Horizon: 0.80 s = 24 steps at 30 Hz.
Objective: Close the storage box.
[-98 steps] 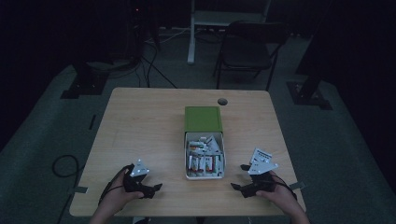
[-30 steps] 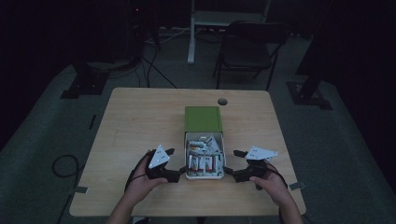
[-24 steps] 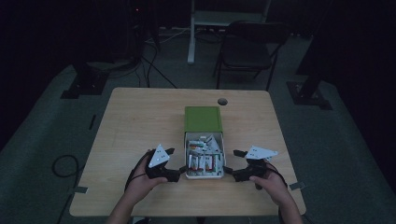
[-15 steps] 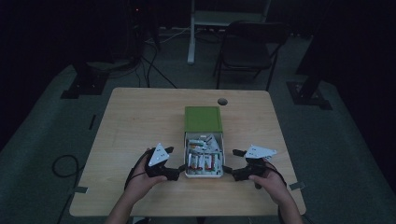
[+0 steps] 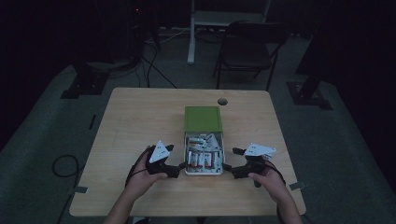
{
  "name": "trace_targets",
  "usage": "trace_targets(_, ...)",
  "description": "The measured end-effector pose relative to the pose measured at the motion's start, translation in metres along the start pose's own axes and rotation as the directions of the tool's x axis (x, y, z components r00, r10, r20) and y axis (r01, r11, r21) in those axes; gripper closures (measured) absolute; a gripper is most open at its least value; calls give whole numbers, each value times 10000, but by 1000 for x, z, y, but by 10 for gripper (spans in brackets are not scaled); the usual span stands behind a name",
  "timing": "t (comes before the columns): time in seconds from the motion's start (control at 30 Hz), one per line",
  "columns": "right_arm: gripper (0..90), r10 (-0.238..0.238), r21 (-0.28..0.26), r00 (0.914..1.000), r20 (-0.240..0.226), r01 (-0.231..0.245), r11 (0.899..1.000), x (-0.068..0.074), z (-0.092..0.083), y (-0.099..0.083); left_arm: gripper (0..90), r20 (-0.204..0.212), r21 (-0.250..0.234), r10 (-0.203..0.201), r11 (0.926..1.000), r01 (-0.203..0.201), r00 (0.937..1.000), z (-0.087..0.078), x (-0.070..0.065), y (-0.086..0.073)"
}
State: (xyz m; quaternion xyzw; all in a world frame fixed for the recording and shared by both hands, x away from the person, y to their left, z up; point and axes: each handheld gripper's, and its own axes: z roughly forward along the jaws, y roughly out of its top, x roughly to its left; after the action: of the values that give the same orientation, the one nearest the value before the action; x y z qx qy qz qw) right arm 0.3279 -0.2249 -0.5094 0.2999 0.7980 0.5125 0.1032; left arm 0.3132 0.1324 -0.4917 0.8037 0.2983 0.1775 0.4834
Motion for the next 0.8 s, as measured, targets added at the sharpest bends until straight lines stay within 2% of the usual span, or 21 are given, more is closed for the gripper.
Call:
trace_targets(0.5, 132, 148, -7, 9997, 203, -148, 9999, -5, 3, 2, 157, 8, -53, -211, 9998, 211, 9998, 5, 5, 1)
trace_targets(0.8, 131, 202, 26, 9994, 265, -203, 9998, -7, 5, 4, 157, -110, 2, -153, 9999, 153, 9998, 7, 8, 3)
